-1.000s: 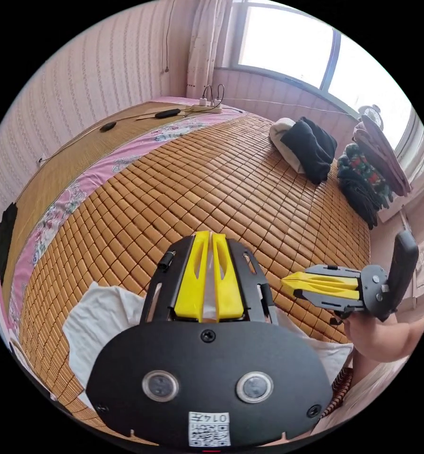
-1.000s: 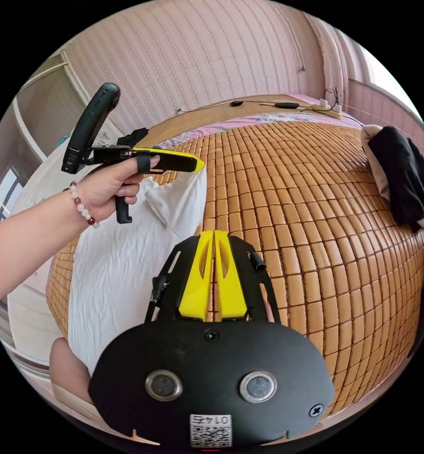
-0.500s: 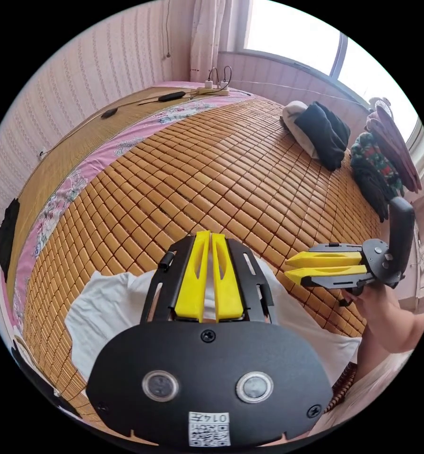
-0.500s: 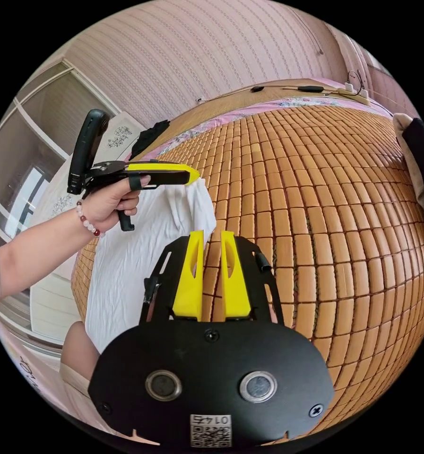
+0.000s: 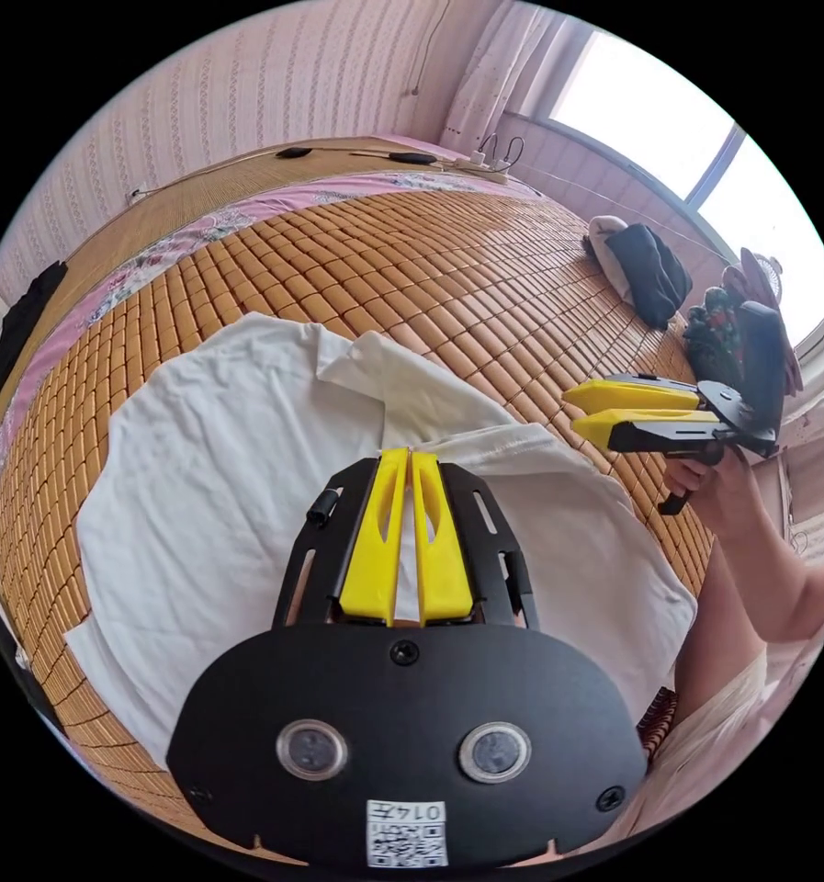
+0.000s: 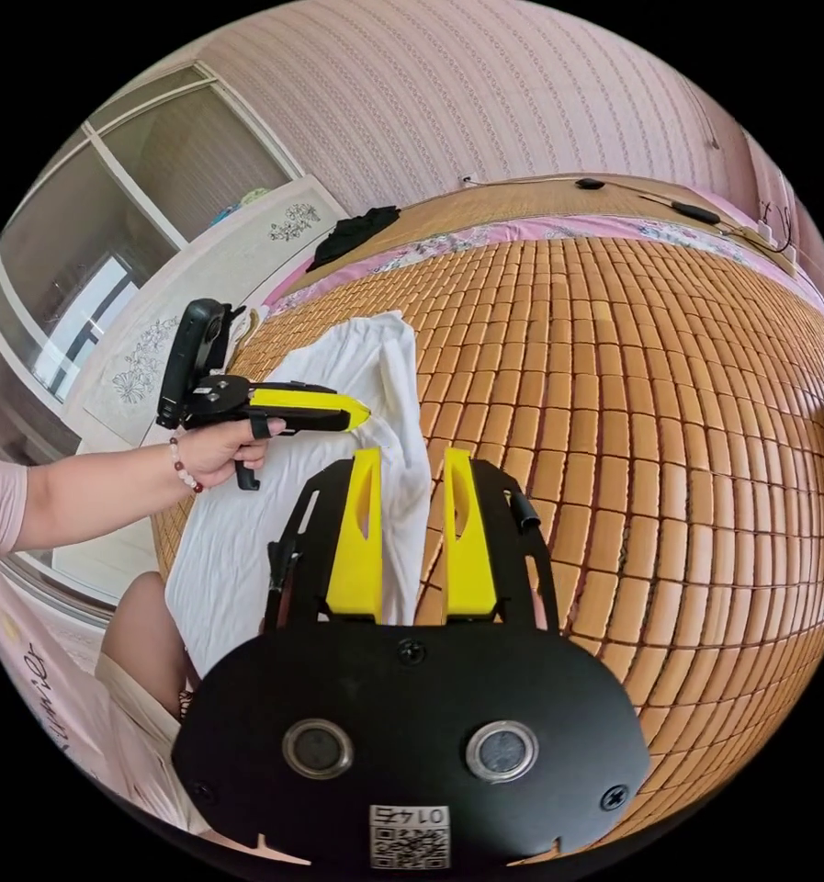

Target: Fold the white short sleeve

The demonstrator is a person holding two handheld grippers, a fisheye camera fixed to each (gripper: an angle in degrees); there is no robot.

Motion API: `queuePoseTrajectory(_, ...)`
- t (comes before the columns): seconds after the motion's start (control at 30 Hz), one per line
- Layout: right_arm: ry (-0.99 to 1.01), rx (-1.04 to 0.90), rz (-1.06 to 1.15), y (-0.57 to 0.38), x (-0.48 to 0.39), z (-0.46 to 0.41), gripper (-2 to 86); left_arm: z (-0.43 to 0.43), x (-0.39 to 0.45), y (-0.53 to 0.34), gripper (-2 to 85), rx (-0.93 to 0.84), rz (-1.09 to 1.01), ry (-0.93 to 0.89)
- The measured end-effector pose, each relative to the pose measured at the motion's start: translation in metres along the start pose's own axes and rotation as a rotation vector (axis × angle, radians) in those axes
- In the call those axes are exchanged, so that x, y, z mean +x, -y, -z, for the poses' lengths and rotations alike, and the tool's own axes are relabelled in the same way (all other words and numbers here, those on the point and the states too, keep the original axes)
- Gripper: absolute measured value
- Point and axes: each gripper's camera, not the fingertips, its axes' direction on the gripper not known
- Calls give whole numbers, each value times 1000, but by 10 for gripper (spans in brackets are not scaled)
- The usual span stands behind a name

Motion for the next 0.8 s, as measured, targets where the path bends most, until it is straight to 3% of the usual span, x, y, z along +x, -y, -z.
queuePoseTrajectory(0.17,45,-97,26,5,-15,-30,59,-3,-3,-3,-10,38,41,-31)
queuePoseTrajectory(0.3,38,25,20,-4,-17,-18,15,0,-1,7,-10,33,37,-52)
queuePoseTrajectory(0.53,-266,101,-83,-29,-21,-8,9,1,55,75,-10,104,-170,-28)
queuePoseTrajectory(0.8,-373,57,-104,-38,-19,-26,6,-52,125,131,-10,60,-383,5)
